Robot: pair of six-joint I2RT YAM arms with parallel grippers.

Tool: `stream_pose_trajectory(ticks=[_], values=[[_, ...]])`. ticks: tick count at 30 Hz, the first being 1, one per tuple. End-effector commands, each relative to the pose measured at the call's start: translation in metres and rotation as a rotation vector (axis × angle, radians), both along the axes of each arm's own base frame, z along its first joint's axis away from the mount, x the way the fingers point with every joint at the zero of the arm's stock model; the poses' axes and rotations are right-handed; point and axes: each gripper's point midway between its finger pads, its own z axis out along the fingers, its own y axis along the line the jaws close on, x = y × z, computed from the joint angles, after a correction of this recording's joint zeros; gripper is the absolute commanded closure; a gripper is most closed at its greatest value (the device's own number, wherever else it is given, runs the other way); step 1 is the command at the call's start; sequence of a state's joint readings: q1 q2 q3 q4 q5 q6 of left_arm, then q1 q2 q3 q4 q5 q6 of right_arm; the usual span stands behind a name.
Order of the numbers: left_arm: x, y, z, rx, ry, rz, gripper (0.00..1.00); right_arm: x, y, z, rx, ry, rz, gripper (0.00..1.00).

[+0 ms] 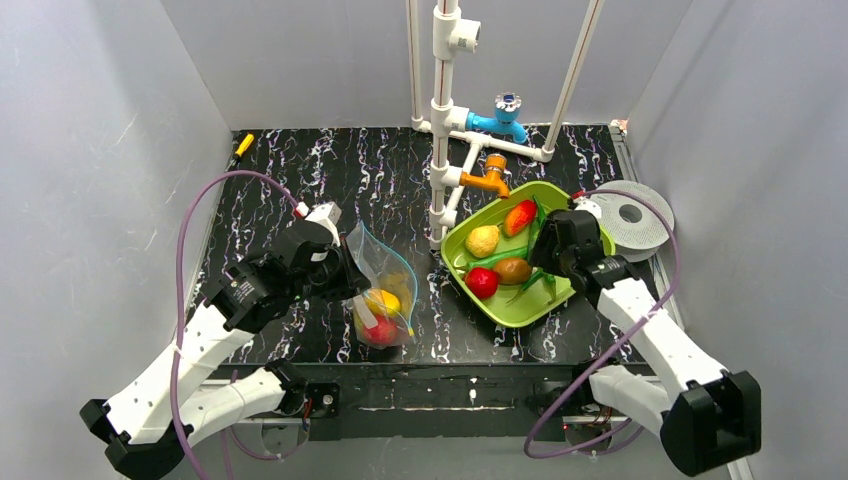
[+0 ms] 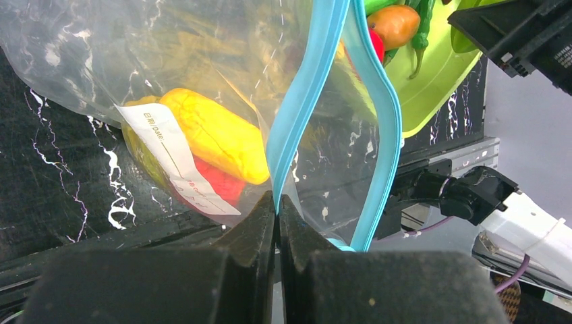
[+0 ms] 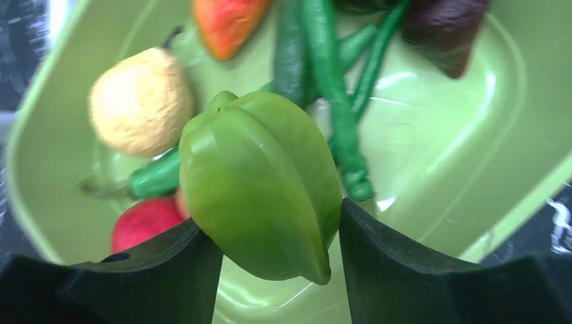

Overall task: Place the food in the zip-top bag and seal the zipper
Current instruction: Place the fake fruit in the zipper food storage bag.

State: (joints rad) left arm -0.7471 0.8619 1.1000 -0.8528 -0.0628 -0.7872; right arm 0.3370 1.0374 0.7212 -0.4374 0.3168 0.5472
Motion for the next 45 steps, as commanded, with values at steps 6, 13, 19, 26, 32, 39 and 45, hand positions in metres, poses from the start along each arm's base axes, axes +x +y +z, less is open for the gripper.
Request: stream_pose_trajectory(ticks=[6, 13, 19, 26, 32, 39, 45], values=[[0.006, 0.001, 0.005, 0.012, -0.014, 0.014, 1.0, -0.037, 0.109, 0.041, 0.276, -0.166, 0.571, 0.99], [0.01, 0.001, -0.004, 0.051, 0.017, 0.025, 1.0, -0.09, 0.194, 0.073, 0.382, -0.214, 0.866, 0.99], [0.009, 0.003, -0.008, 0.046, 0.023, 0.044, 1.0, -0.12, 0.249, 0.126, 0.349, -0.318, 1.039, 0.99], [0.009, 0.006, -0.005, 0.046, 0.013, 0.059, 1.0, -0.112, 0.28, 0.173, 0.351, -0.384, 1.074, 0.99], [0.008, 0.005, -0.007, 0.045, 0.02, 0.05, 1.0, -0.122, 0.306, 0.186, 0.393, -0.37, 1.11, 0.99], [0.008, 0.002, -0.003, 0.036, 0.014, 0.036, 1.0, -0.13, 0.324, 0.166, 0.383, -0.272, 1.117, 0.99], [0.006, 0.0, 0.004, -0.004, -0.003, 0.033, 1.0, -0.115, 0.323, 0.152, 0.313, -0.214, 1.031, 0.83]])
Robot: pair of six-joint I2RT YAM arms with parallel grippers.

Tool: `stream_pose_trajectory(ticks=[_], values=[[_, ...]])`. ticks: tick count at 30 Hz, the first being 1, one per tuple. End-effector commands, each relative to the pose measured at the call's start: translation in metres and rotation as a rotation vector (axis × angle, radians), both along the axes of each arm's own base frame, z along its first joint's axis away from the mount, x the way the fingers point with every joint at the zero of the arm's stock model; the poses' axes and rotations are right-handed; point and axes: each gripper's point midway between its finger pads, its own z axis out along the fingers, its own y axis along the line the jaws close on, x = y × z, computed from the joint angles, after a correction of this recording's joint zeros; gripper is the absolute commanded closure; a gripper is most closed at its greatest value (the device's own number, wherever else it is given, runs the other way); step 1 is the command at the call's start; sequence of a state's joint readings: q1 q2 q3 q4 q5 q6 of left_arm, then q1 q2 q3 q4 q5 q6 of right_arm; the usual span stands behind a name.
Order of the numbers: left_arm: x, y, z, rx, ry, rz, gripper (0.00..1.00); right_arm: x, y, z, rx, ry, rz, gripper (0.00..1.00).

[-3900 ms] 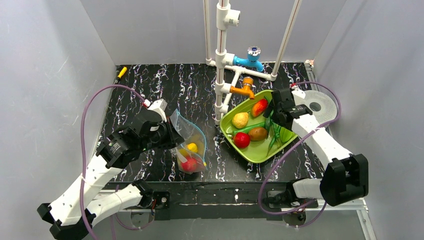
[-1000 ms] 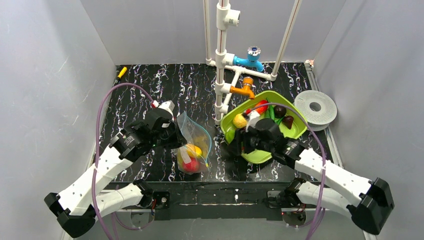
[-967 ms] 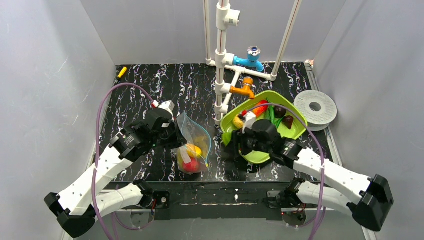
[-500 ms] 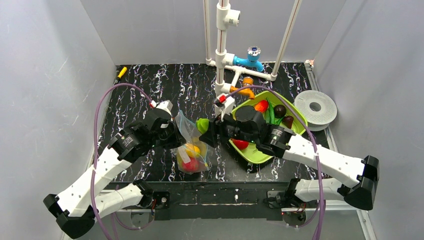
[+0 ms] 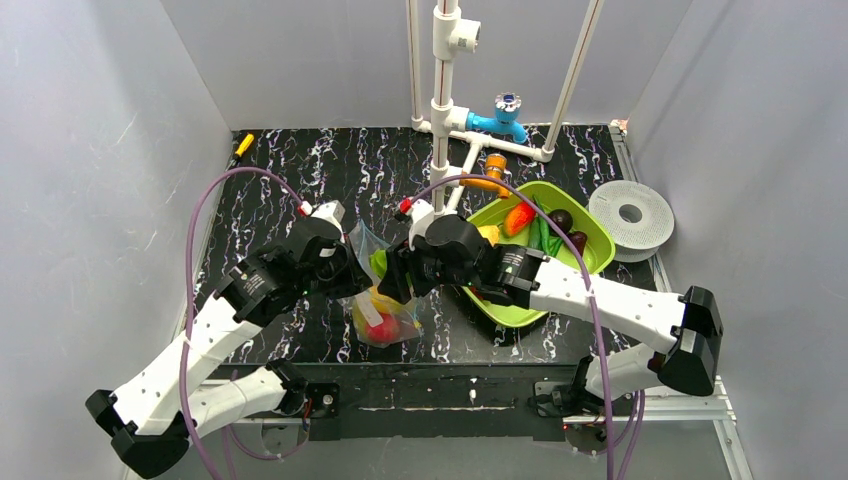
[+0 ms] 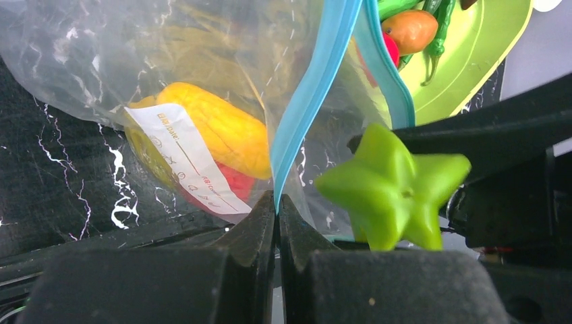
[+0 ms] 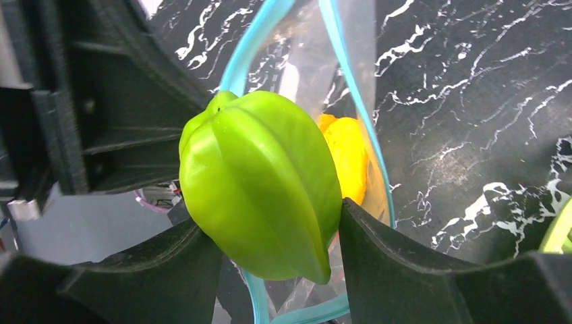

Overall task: Place the food in the zip-top bag and seal the zipper
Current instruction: Place the fake fruit in the zipper food storage bag, then pick up the fake vegetable from the bin.

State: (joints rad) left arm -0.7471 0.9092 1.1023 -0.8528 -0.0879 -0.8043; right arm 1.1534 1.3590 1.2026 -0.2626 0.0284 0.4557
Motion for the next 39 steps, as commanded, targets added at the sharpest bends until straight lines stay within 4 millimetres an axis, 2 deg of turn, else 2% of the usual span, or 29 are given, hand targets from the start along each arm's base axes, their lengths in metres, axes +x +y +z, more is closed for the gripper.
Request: stream_pose_trajectory(ticks=[1, 3, 7, 10, 12, 18, 25, 29, 33, 36, 39], values=[[-0.002, 0.001, 0.014, -0.042, -0.031, 0.001, 1.0, 0.013, 0.001, 0.023, 0.022, -0.016, -0.077, 0.79], [-0.003, 0.0, 0.015, -0.048, -0.031, -0.002, 1.0, 0.017, -0.001, 0.022, 0.017, -0.015, -0.113, 0.71], [-0.002, 0.0, 0.02, -0.052, -0.039, -0.004, 1.0, 0.018, 0.0, 0.023, 0.017, -0.021, -0.115, 0.42], [-0.002, -0.001, 0.021, -0.057, -0.04, -0.008, 1.0, 0.016, 0.002, 0.024, 0.019, -0.014, -0.099, 0.28], [-0.002, -0.003, 0.021, -0.06, -0.038, -0.012, 1.0, 0.013, 0.003, 0.025, 0.024, -0.011, -0.081, 0.23], [-0.002, -0.004, 0.022, -0.064, -0.038, -0.016, 1.0, 0.009, 0.001, 0.032, 0.046, -0.035, -0.061, 0.13], [-0.003, -0.001, 0.02, -0.055, -0.037, -0.012, 1.0, 0.014, -0.017, 0.044, 0.052, -0.104, -0.101, 0.15], [-0.002, 0.0, 0.019, -0.049, -0.039, -0.009, 1.0, 0.023, -0.044, 0.058, 0.078, -0.187, -0.182, 0.16], [-0.002, 0.002, 0.017, -0.04, -0.042, -0.007, 1.0, 0.035, -0.086, 0.063, 0.075, -0.256, -0.318, 0.15], [-0.001, 0.003, 0.015, -0.033, -0.046, -0.005, 1.0, 0.044, -0.124, 0.057, 0.055, -0.297, -0.443, 0.15], [0.0, 0.001, 0.013, -0.025, -0.043, -0.01, 1.0, 0.055, -0.164, 0.033, 0.013, -0.307, -0.586, 0.12]])
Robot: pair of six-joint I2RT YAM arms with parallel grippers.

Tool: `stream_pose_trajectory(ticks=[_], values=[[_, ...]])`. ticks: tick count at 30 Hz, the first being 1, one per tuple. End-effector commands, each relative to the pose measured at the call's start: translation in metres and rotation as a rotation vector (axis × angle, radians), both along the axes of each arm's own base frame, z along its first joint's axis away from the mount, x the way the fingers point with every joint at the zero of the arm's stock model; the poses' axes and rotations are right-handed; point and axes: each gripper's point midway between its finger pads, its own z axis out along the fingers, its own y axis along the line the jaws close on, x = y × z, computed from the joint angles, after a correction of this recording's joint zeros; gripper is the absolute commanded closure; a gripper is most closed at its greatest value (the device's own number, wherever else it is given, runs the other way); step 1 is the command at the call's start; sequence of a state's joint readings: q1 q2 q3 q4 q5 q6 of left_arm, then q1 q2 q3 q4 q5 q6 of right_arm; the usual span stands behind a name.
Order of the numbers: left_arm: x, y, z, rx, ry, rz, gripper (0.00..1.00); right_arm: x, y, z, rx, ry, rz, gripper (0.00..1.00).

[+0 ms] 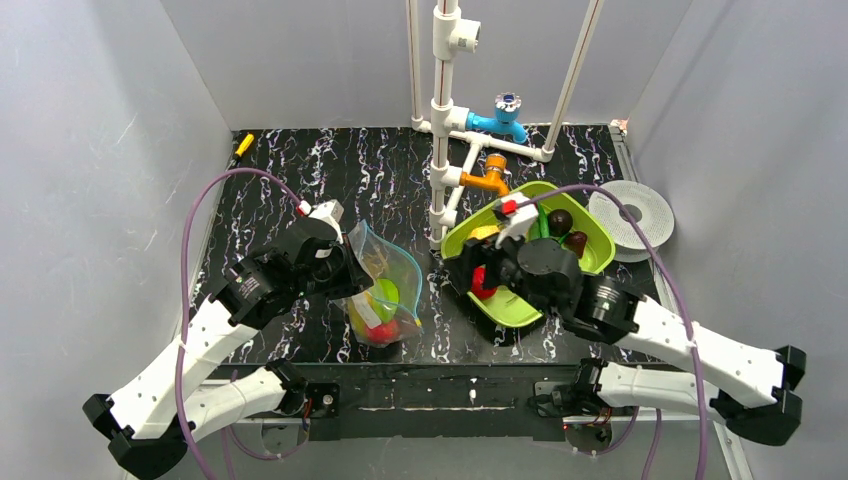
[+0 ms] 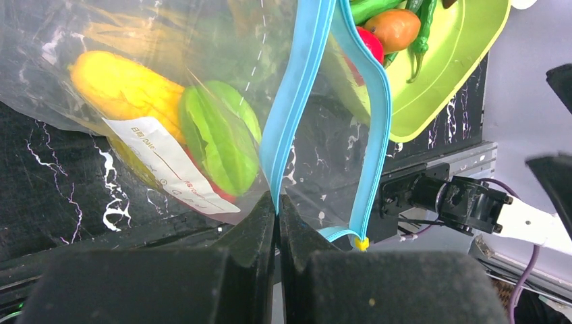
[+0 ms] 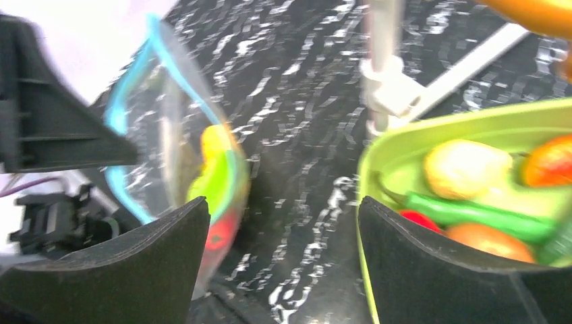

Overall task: Place the food in the zip-top bag and seal the zipper
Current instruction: Pick up the fake vegetable from the bin.

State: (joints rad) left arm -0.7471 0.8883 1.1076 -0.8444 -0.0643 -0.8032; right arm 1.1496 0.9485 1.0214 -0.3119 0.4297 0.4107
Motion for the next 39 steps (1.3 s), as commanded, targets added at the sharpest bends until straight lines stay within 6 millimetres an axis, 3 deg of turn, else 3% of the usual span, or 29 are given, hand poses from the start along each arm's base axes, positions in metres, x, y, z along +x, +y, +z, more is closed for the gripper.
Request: stream_pose_trajectory(ticks=[1, 6, 11, 14, 19, 21, 22, 25, 28, 31, 34, 39], values=[[0.004, 0.003, 0.004, 0.01, -0.026, 0.007, 1.0, 0.03, -0.066, -0.027, -0.038, -0.026, -0.292, 0.11], [0.004, 0.002, 0.004, 0.008, -0.028, 0.002, 1.0, 0.048, -0.133, -0.073, -0.007, 0.088, -0.508, 0.13], [0.003, 0.002, 0.002, 0.008, -0.023, -0.002, 1.0, 0.068, -0.173, -0.103, 0.019, 0.157, -0.655, 0.21], [0.003, 0.001, 0.002, 0.003, -0.024, -0.006, 1.0, 0.083, -0.185, -0.122, 0.049, 0.239, -0.707, 0.25], [0.002, 0.0, 0.004, -0.013, -0.026, -0.004, 1.0, 0.109, -0.205, -0.152, 0.059, 0.444, -0.782, 0.48], [0.003, -0.001, 0.006, -0.019, -0.029, -0.006, 1.0, 0.118, -0.201, -0.169, 0.052, 0.557, -0.751, 0.52], [0.004, -0.001, 0.006, -0.01, -0.033, -0.013, 1.0, 0.129, -0.189, -0.187, 0.029, 0.644, -0.699, 0.52], [0.004, -0.005, 0.005, -0.02, -0.029, -0.023, 1.0, 0.149, -0.184, -0.204, 0.052, 0.686, -0.723, 0.47], [0.002, -0.003, 0.008, -0.025, -0.038, -0.02, 1.0, 0.153, -0.189, -0.226, -0.001, 0.745, -0.762, 0.47], [0.002, -0.001, 0.007, -0.009, -0.032, -0.023, 1.0, 0.152, -0.194, -0.234, -0.037, 0.76, -0.778, 0.49], [0.004, -0.003, 0.006, -0.01, -0.032, -0.024, 1.0, 0.151, -0.197, -0.223, -0.044, 0.709, -0.77, 0.47], [0.002, 0.001, 0.009, 0.005, -0.036, -0.026, 1.0, 0.143, -0.226, -0.201, -0.12, 0.641, -0.862, 0.43]])
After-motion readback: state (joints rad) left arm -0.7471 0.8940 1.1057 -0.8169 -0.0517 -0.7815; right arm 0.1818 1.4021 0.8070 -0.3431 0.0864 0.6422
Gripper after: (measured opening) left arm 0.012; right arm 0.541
